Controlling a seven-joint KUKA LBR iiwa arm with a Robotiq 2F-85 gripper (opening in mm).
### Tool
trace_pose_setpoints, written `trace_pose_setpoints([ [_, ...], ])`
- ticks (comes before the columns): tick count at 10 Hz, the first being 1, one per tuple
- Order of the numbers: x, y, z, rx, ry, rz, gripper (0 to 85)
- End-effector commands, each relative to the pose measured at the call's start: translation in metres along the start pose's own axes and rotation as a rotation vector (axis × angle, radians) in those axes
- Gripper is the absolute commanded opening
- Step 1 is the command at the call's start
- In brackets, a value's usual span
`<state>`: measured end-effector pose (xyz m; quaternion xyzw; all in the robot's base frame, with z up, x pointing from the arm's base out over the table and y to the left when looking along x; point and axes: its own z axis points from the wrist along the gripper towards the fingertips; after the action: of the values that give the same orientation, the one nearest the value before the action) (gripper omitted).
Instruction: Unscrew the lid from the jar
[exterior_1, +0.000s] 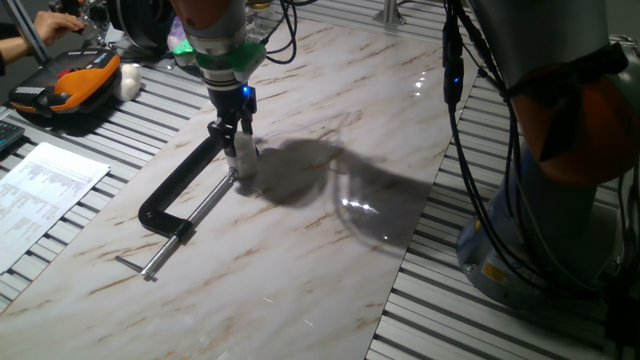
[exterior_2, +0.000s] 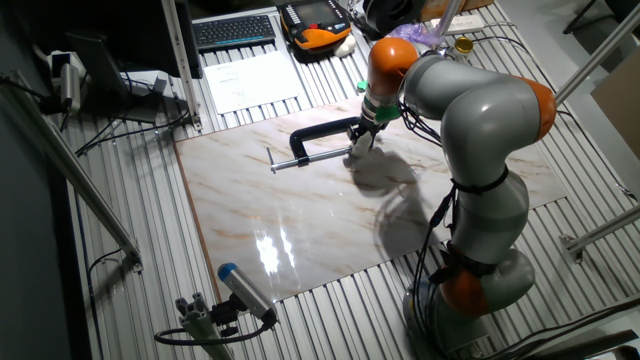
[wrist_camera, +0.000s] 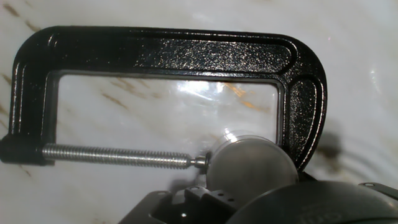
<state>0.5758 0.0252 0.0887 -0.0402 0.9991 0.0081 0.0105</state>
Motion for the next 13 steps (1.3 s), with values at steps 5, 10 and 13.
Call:
trace_pose_setpoints([
  [5, -0.0002, 0.0003, -0.0005, 0.001, -0.008, -0.098, 17.0],
  [10, -0.0010, 0.0006, -0.0001, -0.002, -0.018, -0.172, 17.0],
  [13, -0.0013, 0.0008, 0.0011, 0.001, -0.026, -0.204, 17.0],
])
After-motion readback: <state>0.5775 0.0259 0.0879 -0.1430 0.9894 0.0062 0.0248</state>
